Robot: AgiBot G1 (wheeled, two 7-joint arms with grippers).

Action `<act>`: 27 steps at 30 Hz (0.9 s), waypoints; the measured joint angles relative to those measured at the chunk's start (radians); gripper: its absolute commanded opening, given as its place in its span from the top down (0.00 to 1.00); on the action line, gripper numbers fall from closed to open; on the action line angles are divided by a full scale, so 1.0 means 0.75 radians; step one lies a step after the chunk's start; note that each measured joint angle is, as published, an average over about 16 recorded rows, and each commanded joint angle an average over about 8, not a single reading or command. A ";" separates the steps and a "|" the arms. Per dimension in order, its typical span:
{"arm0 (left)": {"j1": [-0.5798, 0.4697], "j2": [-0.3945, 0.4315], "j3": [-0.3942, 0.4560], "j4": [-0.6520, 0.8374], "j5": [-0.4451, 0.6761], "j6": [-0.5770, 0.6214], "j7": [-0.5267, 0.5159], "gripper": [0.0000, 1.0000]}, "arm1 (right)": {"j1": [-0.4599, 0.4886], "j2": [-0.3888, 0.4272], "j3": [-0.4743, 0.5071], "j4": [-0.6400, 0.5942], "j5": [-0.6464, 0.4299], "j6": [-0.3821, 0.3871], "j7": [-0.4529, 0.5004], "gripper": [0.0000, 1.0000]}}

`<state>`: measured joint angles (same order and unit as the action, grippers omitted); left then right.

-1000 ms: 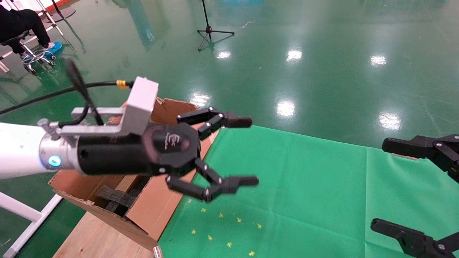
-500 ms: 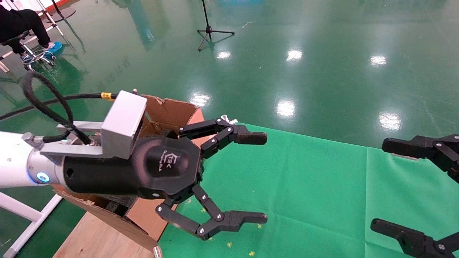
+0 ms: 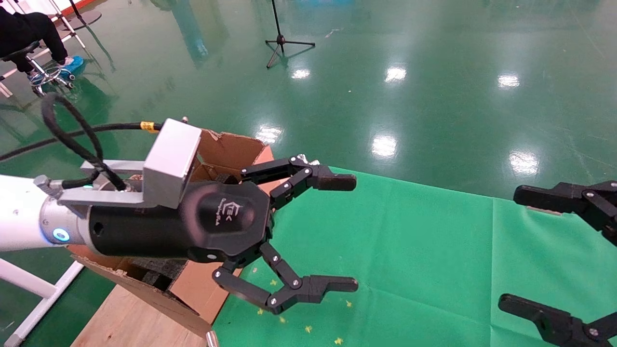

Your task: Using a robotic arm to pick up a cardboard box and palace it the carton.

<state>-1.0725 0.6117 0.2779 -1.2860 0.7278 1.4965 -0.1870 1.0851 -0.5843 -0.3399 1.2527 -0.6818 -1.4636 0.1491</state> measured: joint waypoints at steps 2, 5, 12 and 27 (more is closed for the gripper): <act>-0.001 0.000 0.001 0.001 0.001 -0.001 0.000 0.00 | 0.000 0.000 0.000 0.000 0.000 0.000 0.000 0.00; -0.002 0.000 0.002 0.002 0.002 -0.001 0.000 0.00 | 0.000 0.000 0.000 0.000 0.000 0.000 0.000 0.00; -0.003 -0.001 0.003 0.005 0.004 -0.002 -0.001 0.00 | 0.000 0.000 0.000 0.000 0.000 0.000 0.000 0.00; -0.005 -0.001 0.005 0.007 0.006 -0.004 -0.002 0.00 | 0.000 0.000 0.000 0.000 0.000 0.000 0.000 0.00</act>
<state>-1.0763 0.6108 0.2815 -1.2808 0.7321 1.4938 -0.1885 1.0851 -0.5843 -0.3399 1.2527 -0.6818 -1.4635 0.1491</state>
